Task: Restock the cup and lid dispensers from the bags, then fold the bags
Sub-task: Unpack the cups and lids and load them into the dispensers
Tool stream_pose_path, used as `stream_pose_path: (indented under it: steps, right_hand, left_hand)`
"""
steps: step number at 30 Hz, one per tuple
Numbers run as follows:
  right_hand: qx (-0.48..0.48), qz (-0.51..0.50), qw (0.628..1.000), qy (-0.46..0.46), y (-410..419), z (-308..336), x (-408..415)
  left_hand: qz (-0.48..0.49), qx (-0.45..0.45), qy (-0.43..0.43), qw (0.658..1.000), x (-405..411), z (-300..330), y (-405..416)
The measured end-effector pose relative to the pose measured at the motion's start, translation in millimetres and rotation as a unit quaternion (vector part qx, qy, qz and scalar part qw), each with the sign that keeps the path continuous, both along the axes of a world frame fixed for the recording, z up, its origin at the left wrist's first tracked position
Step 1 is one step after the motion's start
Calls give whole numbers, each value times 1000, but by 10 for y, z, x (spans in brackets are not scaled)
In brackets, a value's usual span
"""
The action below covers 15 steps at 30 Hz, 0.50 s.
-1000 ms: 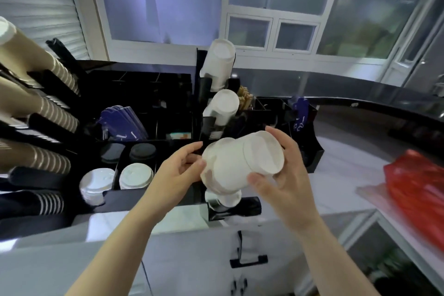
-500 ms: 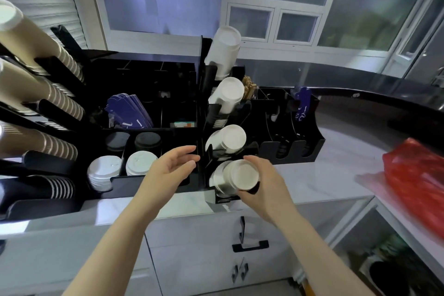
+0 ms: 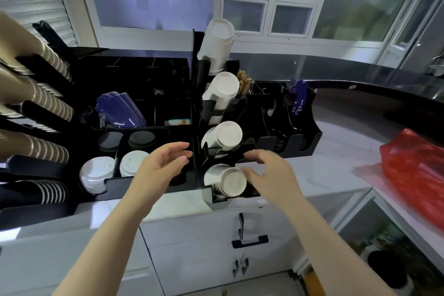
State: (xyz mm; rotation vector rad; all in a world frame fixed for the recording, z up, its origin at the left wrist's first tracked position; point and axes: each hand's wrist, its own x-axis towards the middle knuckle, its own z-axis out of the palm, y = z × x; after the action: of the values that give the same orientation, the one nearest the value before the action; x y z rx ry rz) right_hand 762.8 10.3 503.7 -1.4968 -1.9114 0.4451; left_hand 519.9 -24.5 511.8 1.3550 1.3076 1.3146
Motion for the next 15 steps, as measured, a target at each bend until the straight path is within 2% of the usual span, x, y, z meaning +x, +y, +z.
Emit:
stream_pose_path:
  steps: [4, 9, 15]
  right_hand:
    - [76, -7, 991, 112, 112, 197, 4]
    - [124, 11, 983, 137, 530, 429, -60]
    - [124, 49, 971, 200, 1173, 757, -111]
  left_hand:
    - [12, 31, 1, 999, 17, 70, 145]
    - [39, 80, -3, 996, 27, 260, 454]
    - [63, 138, -13, 988, 55, 561, 1048]
